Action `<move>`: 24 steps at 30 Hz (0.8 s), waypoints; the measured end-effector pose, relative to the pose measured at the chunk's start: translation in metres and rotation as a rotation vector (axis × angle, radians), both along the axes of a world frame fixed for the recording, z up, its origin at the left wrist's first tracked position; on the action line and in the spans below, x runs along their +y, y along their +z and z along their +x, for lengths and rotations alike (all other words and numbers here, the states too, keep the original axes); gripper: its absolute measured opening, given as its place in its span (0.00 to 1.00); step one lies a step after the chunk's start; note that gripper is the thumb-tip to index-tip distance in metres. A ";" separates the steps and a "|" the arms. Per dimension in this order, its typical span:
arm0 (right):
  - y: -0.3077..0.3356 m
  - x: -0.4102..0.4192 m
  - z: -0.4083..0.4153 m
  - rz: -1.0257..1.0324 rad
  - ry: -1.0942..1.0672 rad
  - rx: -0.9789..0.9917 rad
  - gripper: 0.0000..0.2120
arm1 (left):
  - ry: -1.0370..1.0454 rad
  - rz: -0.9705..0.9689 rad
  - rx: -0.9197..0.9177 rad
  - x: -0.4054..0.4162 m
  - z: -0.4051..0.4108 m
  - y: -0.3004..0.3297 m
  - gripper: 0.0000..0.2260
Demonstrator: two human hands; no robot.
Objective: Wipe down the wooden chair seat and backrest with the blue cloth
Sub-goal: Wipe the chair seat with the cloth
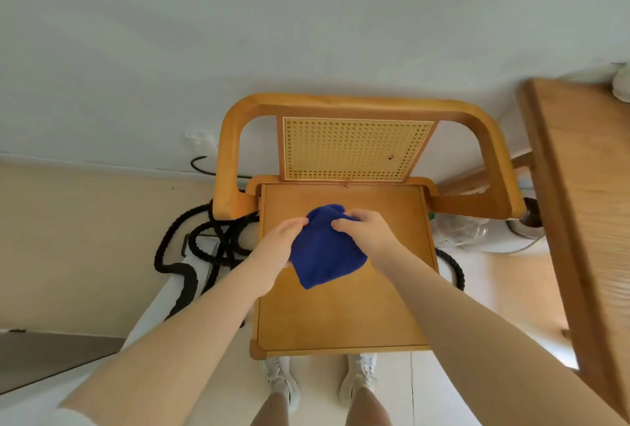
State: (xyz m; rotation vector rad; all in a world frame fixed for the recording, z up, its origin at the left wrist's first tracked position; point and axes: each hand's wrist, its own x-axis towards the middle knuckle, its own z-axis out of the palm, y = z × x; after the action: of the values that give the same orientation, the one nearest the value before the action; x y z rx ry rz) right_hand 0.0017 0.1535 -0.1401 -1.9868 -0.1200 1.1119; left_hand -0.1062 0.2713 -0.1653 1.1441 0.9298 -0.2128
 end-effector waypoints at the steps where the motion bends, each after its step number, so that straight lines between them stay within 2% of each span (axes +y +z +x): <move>1: -0.009 0.003 0.002 0.025 0.014 -0.013 0.06 | 0.015 -0.079 -0.004 0.001 0.003 -0.005 0.14; 3: -0.031 0.007 0.003 0.073 0.095 -0.054 0.07 | 0.030 -0.202 -0.034 0.001 0.008 -0.024 0.16; 7: -0.076 0.013 0.006 0.161 0.232 -0.078 0.11 | 0.056 -0.296 -0.119 0.002 0.014 -0.067 0.26; 12: -0.120 0.022 0.000 0.293 0.433 0.003 0.25 | 0.193 -0.352 -0.143 0.009 0.020 -0.116 0.21; 16: -0.158 0.025 -0.005 0.231 0.497 -0.211 0.32 | 0.328 -0.443 -0.188 0.016 0.027 -0.138 0.17; 18: -0.175 0.030 -0.004 0.168 0.462 -0.311 0.33 | 0.261 -0.430 -0.207 0.019 0.034 -0.144 0.18; 20: -0.189 0.037 0.001 0.074 0.479 -0.367 0.32 | 0.110 -0.280 -0.128 0.020 0.038 -0.151 0.20; 21: -0.195 0.039 0.005 0.011 0.516 -0.406 0.31 | 0.040 -0.128 -0.043 0.021 0.038 -0.155 0.20; 24: -0.207 0.043 0.026 -0.166 0.579 -0.514 0.31 | -0.200 0.575 0.276 0.033 0.025 -0.181 0.20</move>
State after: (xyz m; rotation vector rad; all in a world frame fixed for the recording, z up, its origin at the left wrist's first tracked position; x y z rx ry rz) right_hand 0.0276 0.1967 -0.3472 -2.4298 -0.9478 0.9363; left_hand -0.0812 0.3042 -0.3460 1.7746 1.1595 -0.2799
